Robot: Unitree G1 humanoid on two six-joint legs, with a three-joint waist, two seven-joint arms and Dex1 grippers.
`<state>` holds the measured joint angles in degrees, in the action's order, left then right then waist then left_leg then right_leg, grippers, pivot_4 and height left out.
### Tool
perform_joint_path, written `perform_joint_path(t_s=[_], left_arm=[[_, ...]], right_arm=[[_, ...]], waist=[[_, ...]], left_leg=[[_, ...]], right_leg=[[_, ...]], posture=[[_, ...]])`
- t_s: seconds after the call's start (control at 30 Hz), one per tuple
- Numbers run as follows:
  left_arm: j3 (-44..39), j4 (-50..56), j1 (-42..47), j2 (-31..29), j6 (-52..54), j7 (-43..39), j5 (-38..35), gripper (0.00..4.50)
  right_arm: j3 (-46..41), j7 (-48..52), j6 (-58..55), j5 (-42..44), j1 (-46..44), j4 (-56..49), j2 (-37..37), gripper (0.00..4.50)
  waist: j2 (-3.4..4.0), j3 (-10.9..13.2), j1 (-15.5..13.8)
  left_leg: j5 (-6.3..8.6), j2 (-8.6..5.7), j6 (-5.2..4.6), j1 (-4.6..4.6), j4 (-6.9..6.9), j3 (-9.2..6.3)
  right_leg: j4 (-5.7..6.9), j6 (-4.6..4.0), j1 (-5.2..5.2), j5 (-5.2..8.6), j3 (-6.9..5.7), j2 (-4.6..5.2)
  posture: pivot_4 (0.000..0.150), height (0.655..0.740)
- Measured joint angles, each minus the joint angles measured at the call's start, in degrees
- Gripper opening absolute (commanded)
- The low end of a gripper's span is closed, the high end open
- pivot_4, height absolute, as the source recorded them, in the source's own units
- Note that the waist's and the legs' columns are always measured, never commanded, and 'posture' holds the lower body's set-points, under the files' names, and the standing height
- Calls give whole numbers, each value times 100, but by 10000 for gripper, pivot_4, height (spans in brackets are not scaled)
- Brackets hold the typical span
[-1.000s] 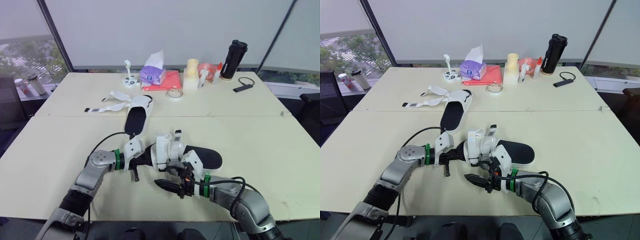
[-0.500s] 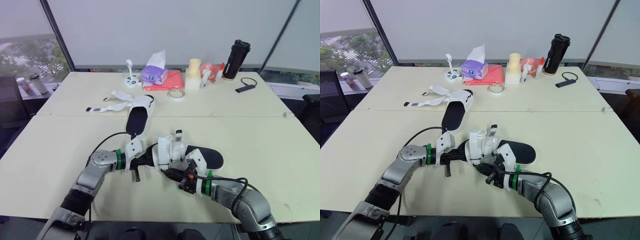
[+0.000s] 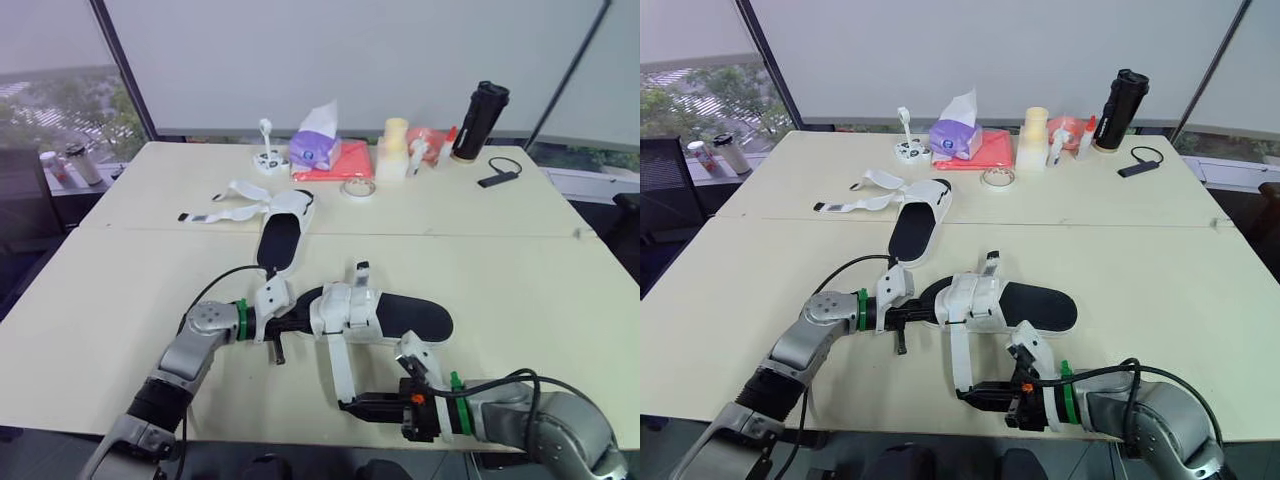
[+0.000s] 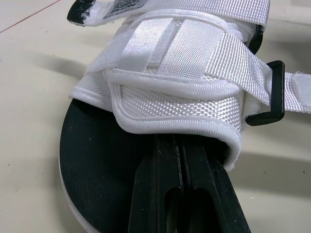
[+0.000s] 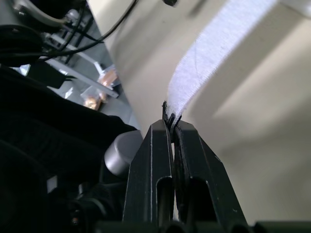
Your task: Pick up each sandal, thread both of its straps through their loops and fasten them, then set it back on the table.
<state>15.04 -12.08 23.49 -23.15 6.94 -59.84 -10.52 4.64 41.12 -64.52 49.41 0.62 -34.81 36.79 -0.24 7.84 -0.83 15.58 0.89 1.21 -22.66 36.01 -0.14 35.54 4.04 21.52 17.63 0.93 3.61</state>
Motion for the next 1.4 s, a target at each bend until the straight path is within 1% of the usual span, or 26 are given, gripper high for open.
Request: perform_joint_path(t_s=[0.13,0.23,0.3,0.37,0.4,0.47,0.53,0.7,0.8,0.83,0.87,0.9,1.0,1.03,1.13,1.23,1.27,1.3,1.33,1.37,1.4], left_arm=[[12,-263,143,97,-122,-45,6,0],[14,-413,225,144,-201,-70,27,0],[13,-478,252,175,-281,-87,31,0],[12,-541,318,226,-336,-86,39,0],[0,-560,340,242,-370,-85,39,0],[-3,-581,397,286,-398,-65,40,0],[0,-588,406,325,-409,-25,43,0],[-11,-587,347,331,-412,149,68,0],[-19,-577,296,332,-412,289,86,0],[-36,-571,269,329,-411,324,92,0],[-36,-566,256,329,-410,351,102,0],[-36,-547,232,332,-410,383,104,0],[-38,-484,181,330,-410,420,104,0],[-38,-460,165,330,-410,426,104,0],[-37,-445,158,330,-410,443,104,0],[-34,-441,156,331,-409,457,104,0],[-32,-441,158,332,-409,456,103,0],[-29,-441,165,331,-409,451,104,0],[-25,-445,173,329,-406,439,104,0],[-30,-446,173,322,-405,425,104,0],[-25,-447,180,315,-403,402,104,0]], right_arm=[[-303,-297,-449,793,-392,-80,-135,595],[-637,-711,-649,1657,-898,13,-321,595],[-811,-1104,-649,2325,-1218,182,-318,595],[-898,-1602,-602,3066,-1568,428,-224,595],[-874,-1886,-548,3463,-1732,593,-156,595],[-815,-2346,-401,4048,-2048,887,-73,595],[-757,-2575,-302,4210,-2158,1087,-125,595],[-569,-2616,-249,4225,-2198,1329,-273,595],[-545,-2591,-160,4227,-2236,1506,-376,9093],[-564,-2566,-83,4256,-2335,1547,-442,13409],[-583,-2545,-39,4286,-2401,1563,-443,18098],[-627,-2524,16,4314,-2460,1602,-443,24671],[-775,-2523,146,4301,-2548,1728,-439,39456],[-800,-2532,193,4243,-2566,1749,-431,44005],[-816,-2529,336,3868,-2603,1764,-409,44611],[-836,-2321,618,3112,-2664,1677,-140,44611],[-785,-2183,811,2680,-2670,1570,50,44611],[-635,-1972,1170,1966,-2657,1404,383,44611],[-363,-1701,1768,927,-2590,1202,865,44611],[-176,-1491,2215,221,-2473,1113,1171,44611],[76,-1224,2876,-667,-2228,1020,1483,44611]], waist=[[0,1,-5],[-1,2,3],[0,3,0],[0,4,-4],[1,4,4],[1,4,1],[0,4,4],[1,5,27],[0,6,38],[0,6,47],[2,5,51],[0,5,58],[1,4,60],[1,4,60],[1,4,57],[2,5,54],[3,5,53],[8,5,50],[10,5,44],[5,3,43],[2,1,37]], left_leg=[[0,0,0,-3,10,0],[0,0,-1,-3,12,1],[0,0,-1,-9,11,0],[-1,0,-2,-36,15,0],[-2,0,-4,-63,22,-1],[-6,-1,-10,-107,30,0],[-6,-2,-11,-112,25,-1],[-11,-2,-19,-104,38,0],[-13,-2,-23,-92,53,-1],[-16,-1,-28,-84,53,0],[-18,-1,-32,-79,53,-1],[-20,0,-34,-77,52,-2],[-20,1,-35,-78,52,-2],[-20,0,-35,-78,50,-2],[-20,0,-35,-80,48,-2],[-20,0,-35,-80,48,-1],[-20,0,-35,-80,48,-1],[-20,0,-35,-82,48,0],[-20,0,-35,-82,46,1],[-20,0,-34,-81,40,1],[-20,0,-34,-79,35,1]], right_leg=[[-8,0,-9,0,-2,4],[-9,0,-12,-1,-3,6],[-10,0,-9,-1,-4,7],[-11,2,10,-2,-11,9],[-6,7,36,-5,-11,9],[0,47,81,-27,-13,9],[-1,60,85,-34,-16,9],[22,62,79,-35,-18,3],[52,59,76,-33,-17,3],[56,59,71,-33,-16,3],[57,56,67,-31,-15,3],[58,51,66,-29,-15,2],[59,55,68,-31,-15,2],[59,56,68,-31,-15,2],[59,58,71,-33,-15,2],[58,57,72,-32,-15,2],[58,56,72,-32,-15,2],[57,49,75,-28,-14,2],[55,43,76,-24,-15,2],[51,41,76,-23,-15,-1],[50,42,75,-23,-16,-4]], posture=[[1500,7400],[1500,7400],[1500,7400],[1500,7400],[1500,7400],[1500,7400],[1500,7400],[1500,7400],[1500,7400],[1500,7400],[1500,7400],[1500,7400],[1500,7400],[1500,7400],[1500,7400],[1500,7400],[1500,7400],[1500,7400],[1500,7400],[1500,7400],[1500,7400]])
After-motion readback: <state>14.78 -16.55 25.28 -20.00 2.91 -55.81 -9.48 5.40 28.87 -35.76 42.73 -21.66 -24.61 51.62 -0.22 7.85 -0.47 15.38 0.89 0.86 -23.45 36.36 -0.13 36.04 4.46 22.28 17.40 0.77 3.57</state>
